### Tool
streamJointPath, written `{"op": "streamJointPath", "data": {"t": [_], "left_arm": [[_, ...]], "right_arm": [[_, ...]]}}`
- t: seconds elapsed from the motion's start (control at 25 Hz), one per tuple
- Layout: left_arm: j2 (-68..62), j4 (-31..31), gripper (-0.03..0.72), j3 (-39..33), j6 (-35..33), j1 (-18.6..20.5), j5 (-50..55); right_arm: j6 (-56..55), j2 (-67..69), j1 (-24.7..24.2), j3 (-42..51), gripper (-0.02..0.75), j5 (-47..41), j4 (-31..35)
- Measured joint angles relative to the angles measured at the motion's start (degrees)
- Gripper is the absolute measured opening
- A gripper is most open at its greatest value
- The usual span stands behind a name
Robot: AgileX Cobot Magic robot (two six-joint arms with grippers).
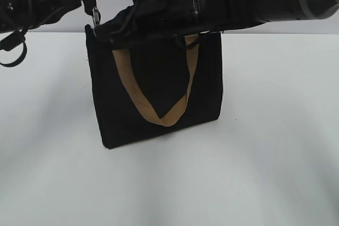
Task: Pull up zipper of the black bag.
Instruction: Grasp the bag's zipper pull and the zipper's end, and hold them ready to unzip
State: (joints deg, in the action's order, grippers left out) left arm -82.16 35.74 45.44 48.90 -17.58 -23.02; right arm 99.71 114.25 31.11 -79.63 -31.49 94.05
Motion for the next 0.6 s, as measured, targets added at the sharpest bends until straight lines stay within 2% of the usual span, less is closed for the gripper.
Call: {"op": "streamJointPath", "data": {"t": [0.16, 0.32, 0.6], "left_arm": [[0.00, 3.91, 0.010, 0.00, 0.00, 0.00, 6.09], [0.00, 6.79, 0.010, 0.00, 0.00, 0.00, 11.42], [0.00, 7.44, 0.010, 0.00, 0.00, -0.29, 16.72]], "right_arm": [[-5.64, -1.62, 0.00, 0.00, -0.015, -2.44, -6.00], [-7.53, -3.35, -0.25, 0.00, -0.015, -3.58, -7.21], [-14.08, -3.51, -2.59, -0.02, -0.015, -5.16, -8.82]]}}
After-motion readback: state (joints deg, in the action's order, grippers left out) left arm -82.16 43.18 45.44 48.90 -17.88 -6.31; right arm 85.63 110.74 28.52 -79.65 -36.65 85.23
